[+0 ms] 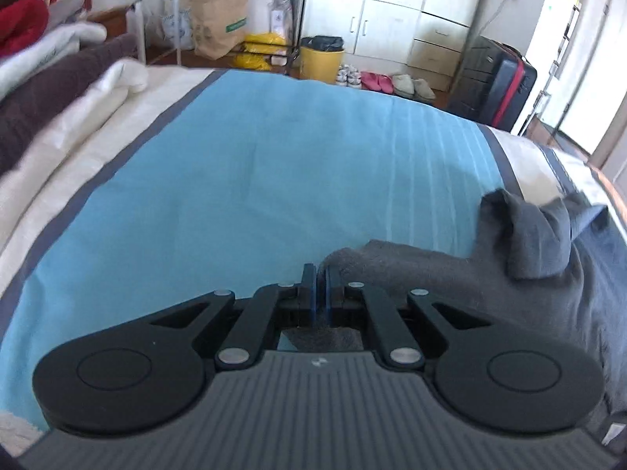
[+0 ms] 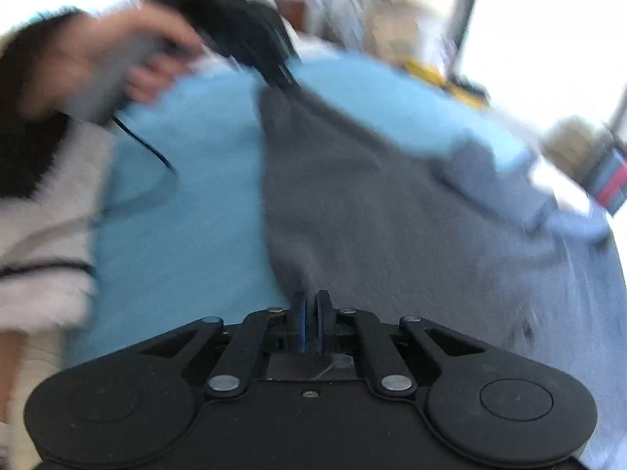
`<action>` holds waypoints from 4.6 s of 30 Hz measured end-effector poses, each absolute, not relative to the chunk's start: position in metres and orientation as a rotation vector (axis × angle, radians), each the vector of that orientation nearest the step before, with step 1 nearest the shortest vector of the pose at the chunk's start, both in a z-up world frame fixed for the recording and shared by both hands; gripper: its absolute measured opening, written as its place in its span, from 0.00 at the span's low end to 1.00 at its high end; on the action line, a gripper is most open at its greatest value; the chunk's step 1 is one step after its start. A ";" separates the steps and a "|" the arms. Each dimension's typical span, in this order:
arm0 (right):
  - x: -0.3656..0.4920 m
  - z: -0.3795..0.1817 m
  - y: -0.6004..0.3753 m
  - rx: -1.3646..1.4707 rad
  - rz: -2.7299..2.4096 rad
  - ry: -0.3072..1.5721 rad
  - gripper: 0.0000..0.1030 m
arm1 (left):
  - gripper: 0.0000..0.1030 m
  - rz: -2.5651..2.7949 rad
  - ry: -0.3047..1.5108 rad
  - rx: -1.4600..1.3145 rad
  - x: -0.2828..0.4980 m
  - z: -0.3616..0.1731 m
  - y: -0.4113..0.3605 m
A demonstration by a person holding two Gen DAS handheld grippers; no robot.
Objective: Fold clothes
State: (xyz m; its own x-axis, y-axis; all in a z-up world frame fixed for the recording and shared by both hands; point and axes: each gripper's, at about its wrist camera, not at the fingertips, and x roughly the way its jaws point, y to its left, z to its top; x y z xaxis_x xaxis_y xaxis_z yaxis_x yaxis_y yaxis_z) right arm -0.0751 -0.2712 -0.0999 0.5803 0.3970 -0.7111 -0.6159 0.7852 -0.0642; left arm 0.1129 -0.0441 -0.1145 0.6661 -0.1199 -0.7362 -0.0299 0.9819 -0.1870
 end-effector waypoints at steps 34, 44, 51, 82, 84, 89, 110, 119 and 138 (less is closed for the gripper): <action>-0.045 -0.077 -0.470 0.570 -0.020 0.607 0.63 | 0.44 -0.478 0.950 -0.222 0.094 -0.146 -0.121; -0.022 -0.009 -0.495 0.287 -0.223 0.507 0.62 | 0.38 -0.452 0.770 -0.167 0.172 -0.090 -0.141; 0.088 -0.054 -0.551 0.453 -0.142 0.688 0.67 | 0.56 -0.511 0.835 -0.215 0.215 -0.122 -0.174; 0.132 -0.056 -0.577 0.182 -0.250 0.414 0.06 | 0.02 -0.672 1.029 -0.688 0.302 -0.177 -0.189; 0.136 -0.057 -0.586 0.180 -0.293 0.430 0.06 | 0.02 -0.595 1.024 -0.752 0.319 -0.181 -0.191; 0.150 -0.084 -0.603 0.199 -0.340 0.526 0.06 | 0.02 -0.365 1.008 -0.569 0.339 -0.198 -0.205; 0.057 -0.110 -0.614 0.474 -0.413 0.593 0.30 | 0.49 -0.305 0.734 -0.614 0.326 -0.147 -0.158; -0.053 -0.105 -0.605 0.636 -0.421 0.518 0.48 | 0.49 -0.331 0.855 -0.164 0.269 -0.125 -0.143; -0.100 -0.067 -0.579 0.614 -0.366 0.590 0.59 | 0.73 -0.175 1.108 -0.514 0.146 -0.160 -0.006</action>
State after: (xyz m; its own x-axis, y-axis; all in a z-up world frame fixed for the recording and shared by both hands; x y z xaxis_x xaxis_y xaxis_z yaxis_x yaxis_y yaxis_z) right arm -0.1003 -0.5789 -0.0675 0.7754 -0.1474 -0.6140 0.4849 0.7620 0.4293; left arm 0.1459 -0.0060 -0.1595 0.4467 -0.3840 -0.8081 -0.1166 0.8705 -0.4781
